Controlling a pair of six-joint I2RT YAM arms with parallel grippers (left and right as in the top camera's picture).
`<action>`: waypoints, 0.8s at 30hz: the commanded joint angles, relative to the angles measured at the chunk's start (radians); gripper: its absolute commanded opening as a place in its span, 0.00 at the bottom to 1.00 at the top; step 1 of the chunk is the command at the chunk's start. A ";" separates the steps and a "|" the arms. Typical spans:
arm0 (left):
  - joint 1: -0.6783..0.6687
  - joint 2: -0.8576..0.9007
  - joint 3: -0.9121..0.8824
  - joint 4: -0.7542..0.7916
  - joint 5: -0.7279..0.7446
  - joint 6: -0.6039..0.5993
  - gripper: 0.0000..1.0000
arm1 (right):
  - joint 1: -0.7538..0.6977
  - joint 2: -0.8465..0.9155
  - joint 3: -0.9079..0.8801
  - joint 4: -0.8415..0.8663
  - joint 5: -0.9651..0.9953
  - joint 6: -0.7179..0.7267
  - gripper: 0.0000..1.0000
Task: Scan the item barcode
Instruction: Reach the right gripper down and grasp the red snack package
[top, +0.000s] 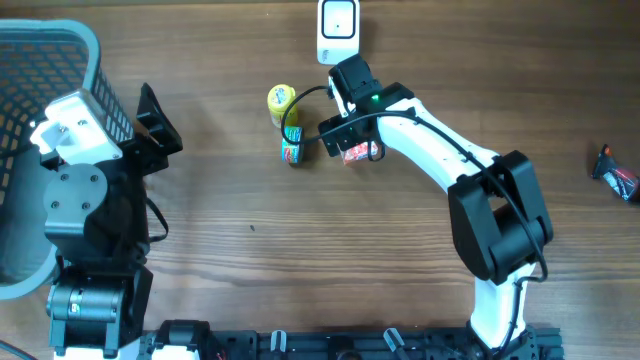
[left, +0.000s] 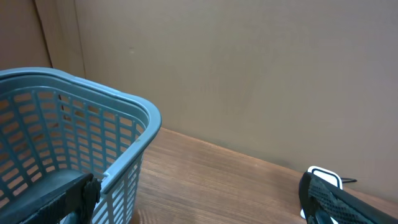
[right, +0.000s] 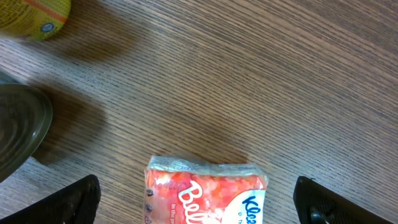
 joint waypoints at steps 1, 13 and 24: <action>0.006 -0.001 -0.006 -0.001 0.012 -0.012 1.00 | -0.003 0.069 0.023 0.002 -0.019 0.002 1.00; 0.006 -0.001 -0.006 -0.005 0.012 -0.012 1.00 | -0.003 0.110 0.023 -0.039 -0.042 0.057 0.64; 0.006 -0.001 -0.006 -0.026 0.013 -0.036 1.00 | -0.003 0.103 0.068 -0.280 -0.063 0.194 0.54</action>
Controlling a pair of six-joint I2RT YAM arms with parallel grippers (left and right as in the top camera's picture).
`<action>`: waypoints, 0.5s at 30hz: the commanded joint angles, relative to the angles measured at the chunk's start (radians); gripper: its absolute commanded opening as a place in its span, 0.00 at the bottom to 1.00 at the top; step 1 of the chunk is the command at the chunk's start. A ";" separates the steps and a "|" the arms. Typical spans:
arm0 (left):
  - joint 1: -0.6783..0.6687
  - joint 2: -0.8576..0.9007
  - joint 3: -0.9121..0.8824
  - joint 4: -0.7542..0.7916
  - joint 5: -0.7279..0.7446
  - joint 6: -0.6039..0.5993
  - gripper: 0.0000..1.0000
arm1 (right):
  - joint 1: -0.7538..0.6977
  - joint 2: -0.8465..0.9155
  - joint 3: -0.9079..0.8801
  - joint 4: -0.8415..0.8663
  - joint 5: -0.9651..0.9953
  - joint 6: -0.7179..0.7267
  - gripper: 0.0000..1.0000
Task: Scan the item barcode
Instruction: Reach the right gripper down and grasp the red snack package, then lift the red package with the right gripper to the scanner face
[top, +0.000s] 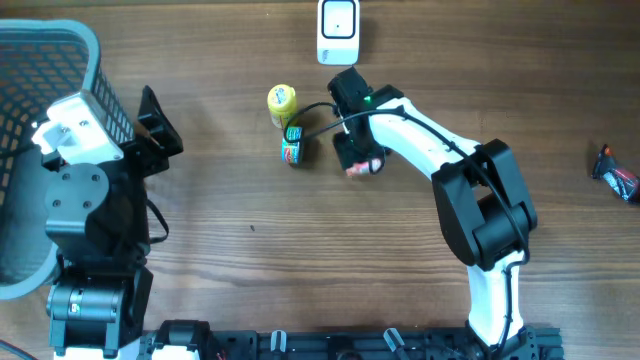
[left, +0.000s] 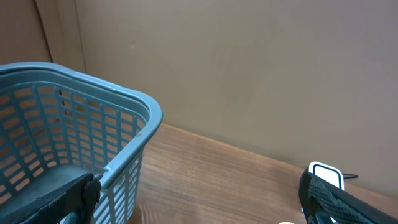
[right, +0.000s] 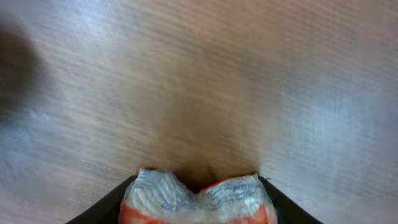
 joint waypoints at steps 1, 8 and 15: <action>0.005 -0.001 -0.006 -0.008 0.017 -0.035 1.00 | -0.002 0.014 0.062 -0.140 -0.047 0.091 0.52; 0.003 0.005 -0.006 -0.039 0.060 -0.057 1.00 | -0.002 0.014 0.256 -0.478 -0.266 0.187 0.48; 0.003 0.075 -0.006 -0.054 0.190 -0.058 1.00 | -0.002 0.014 0.291 -0.568 -0.585 0.227 0.52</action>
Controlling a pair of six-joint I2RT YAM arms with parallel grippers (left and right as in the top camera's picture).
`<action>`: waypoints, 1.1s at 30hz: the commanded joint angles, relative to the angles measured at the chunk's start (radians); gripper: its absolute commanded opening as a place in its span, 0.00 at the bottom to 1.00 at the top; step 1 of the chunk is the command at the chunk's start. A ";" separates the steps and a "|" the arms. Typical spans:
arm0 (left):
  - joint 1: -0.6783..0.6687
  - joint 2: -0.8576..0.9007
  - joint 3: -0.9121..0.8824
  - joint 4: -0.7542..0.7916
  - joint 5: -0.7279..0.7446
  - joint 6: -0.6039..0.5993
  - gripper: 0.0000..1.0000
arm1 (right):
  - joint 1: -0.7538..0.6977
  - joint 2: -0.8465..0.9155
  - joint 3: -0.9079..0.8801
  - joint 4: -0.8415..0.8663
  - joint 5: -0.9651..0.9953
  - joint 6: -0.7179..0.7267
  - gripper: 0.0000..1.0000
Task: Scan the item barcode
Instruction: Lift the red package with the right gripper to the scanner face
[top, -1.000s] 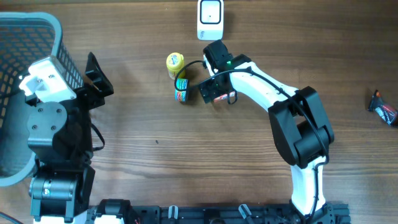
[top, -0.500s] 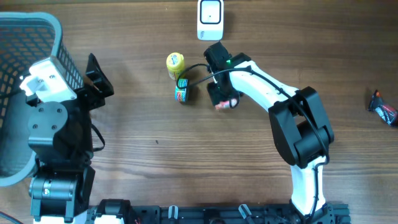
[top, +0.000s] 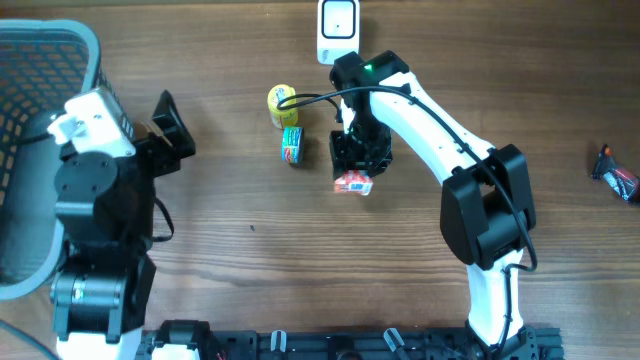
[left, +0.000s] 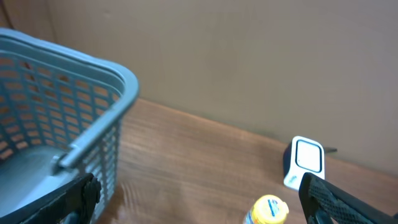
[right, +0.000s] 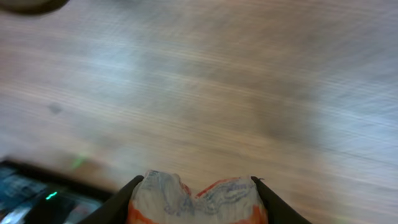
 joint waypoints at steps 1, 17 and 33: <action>0.003 0.039 -0.006 -0.002 0.100 -0.013 1.00 | -0.002 0.008 0.020 -0.022 -0.211 0.027 0.52; 0.003 0.066 -0.006 -0.045 0.100 -0.019 1.00 | -0.002 0.008 0.019 0.276 -0.045 0.017 0.50; 0.003 0.144 -0.006 -0.089 0.100 -0.020 1.00 | -0.008 0.011 0.019 1.056 0.494 -0.237 0.52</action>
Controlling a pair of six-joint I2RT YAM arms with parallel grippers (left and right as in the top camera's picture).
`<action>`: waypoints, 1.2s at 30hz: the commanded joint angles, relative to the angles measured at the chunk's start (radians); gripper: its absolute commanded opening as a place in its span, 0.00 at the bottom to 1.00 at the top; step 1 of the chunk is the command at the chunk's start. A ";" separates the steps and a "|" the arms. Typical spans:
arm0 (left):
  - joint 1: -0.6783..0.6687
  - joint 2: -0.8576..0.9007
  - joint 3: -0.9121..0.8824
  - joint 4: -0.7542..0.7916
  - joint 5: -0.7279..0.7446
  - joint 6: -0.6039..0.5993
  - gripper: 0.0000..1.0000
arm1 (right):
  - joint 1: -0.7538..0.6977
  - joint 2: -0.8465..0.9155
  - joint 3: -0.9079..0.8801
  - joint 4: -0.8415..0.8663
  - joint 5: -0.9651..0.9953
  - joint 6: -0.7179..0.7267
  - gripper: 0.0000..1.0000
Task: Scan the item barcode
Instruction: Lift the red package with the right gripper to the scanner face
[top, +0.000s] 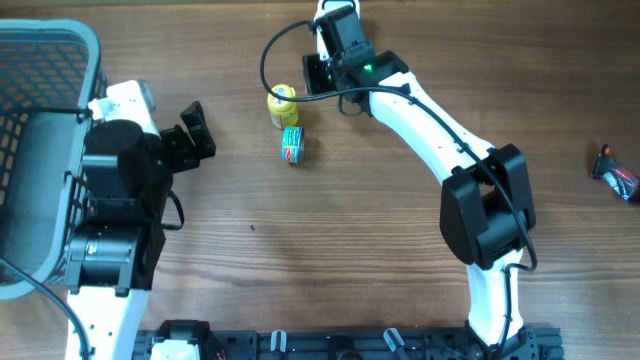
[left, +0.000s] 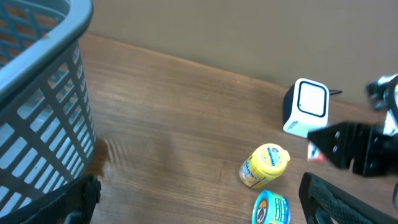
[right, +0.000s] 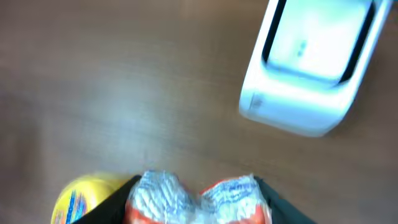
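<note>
A tissue pack (right: 198, 199), orange-red and white and crumpled, sits between the fingers of my right gripper (right: 198, 186), which is shut on it. The white barcode scanner (right: 314, 68) with its dark window lies just ahead and to the right of the pack. From the left wrist the scanner (left: 308, 115) shows with the right gripper (left: 348, 149) close in front of it. Overhead, the right gripper (top: 318, 72) hangs at the back of the table, and the arm hides most of the scanner. My left gripper (left: 199, 211) is open and holds nothing.
A yellow jar (top: 282, 100) lies next to a blue tin can (top: 291, 145) left of the right gripper. The blue mesh basket (top: 40, 60) stands at the far left. A small black and red object (top: 615, 172) lies at the far right edge.
My right gripper has gone with the tissue pack from the table's middle to the back, beside the scanner. The left wrist has swung right and down, and now sees the jar and can.
My right gripper stood open over the tissue pack lying beside the can. Then it was shut on the pack there. After that it held the pack nearer the table's middle, and now it holds the pack close to the scanner.
</note>
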 joint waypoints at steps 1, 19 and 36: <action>0.003 0.015 -0.006 -0.001 0.009 -0.009 1.00 | -0.014 0.013 0.018 0.151 0.133 -0.072 0.51; 0.003 0.017 -0.006 -0.036 0.008 -0.009 1.00 | -0.061 0.282 0.018 0.868 0.132 -0.336 0.48; 0.003 0.017 -0.006 -0.066 0.008 -0.009 1.00 | -0.083 0.397 0.018 1.040 0.132 -0.361 0.48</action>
